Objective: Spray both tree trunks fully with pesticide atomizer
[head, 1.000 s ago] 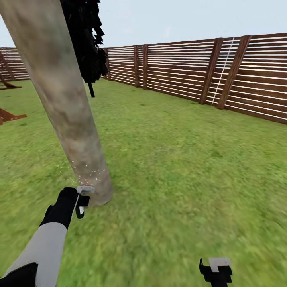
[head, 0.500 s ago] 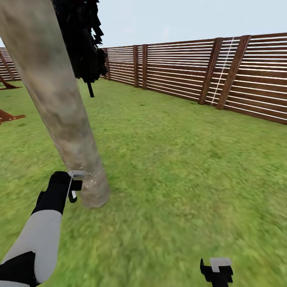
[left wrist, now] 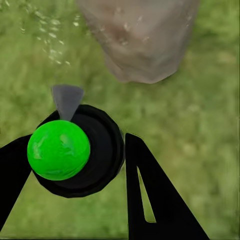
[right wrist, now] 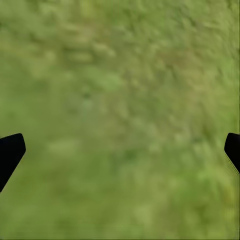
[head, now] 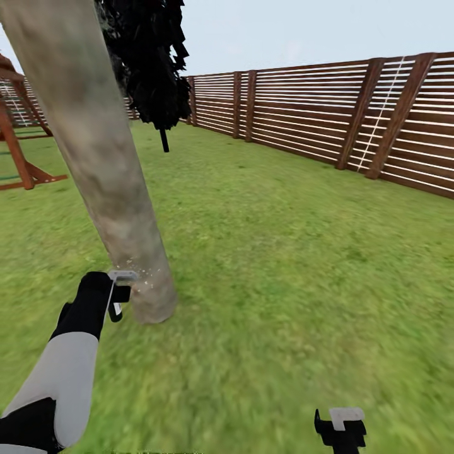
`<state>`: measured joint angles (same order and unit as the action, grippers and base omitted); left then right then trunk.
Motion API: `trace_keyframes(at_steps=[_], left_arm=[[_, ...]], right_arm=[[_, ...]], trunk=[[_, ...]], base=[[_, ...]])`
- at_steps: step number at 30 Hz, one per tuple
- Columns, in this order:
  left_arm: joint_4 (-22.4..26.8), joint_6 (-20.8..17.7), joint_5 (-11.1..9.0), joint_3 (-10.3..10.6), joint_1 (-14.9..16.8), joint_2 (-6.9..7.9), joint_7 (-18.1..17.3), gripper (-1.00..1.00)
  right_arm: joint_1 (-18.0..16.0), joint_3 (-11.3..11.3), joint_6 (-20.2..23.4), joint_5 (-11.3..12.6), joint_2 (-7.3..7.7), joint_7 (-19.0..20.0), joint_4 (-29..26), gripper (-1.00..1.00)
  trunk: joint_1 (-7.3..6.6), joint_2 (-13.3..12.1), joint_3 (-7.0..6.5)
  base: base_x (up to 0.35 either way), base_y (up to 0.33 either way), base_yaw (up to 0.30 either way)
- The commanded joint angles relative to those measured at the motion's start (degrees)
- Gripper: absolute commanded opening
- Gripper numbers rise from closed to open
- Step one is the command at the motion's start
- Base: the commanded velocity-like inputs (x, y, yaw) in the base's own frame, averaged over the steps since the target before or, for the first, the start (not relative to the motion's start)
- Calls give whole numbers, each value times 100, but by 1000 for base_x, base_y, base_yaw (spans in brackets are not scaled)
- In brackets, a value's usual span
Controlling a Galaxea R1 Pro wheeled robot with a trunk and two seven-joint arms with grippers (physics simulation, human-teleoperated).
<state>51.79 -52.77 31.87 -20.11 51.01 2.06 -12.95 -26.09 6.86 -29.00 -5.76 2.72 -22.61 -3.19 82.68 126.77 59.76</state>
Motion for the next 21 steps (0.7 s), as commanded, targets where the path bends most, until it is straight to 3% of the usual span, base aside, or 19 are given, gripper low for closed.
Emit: trace_keyframes(at_steps=[1,16,21], left_arm=[[2,-14,65,-11,5,-3,-58,-100],[-28,-6,65,-13,5,5,-50,-100],[-24,-5,64,-18,5,5,-50,-100]], right_arm=[[-2,26,17,-60,1,-59,2,100],[-1,26,16,-66,1,-59,3,100],[-2,26,17,-66,1,-59,8,100]], trunk=[[-1,2,5],[-1,2,5],[-1,2,5]], base=[[0,-270,279],[0,-270,279],[0,-270,41]])
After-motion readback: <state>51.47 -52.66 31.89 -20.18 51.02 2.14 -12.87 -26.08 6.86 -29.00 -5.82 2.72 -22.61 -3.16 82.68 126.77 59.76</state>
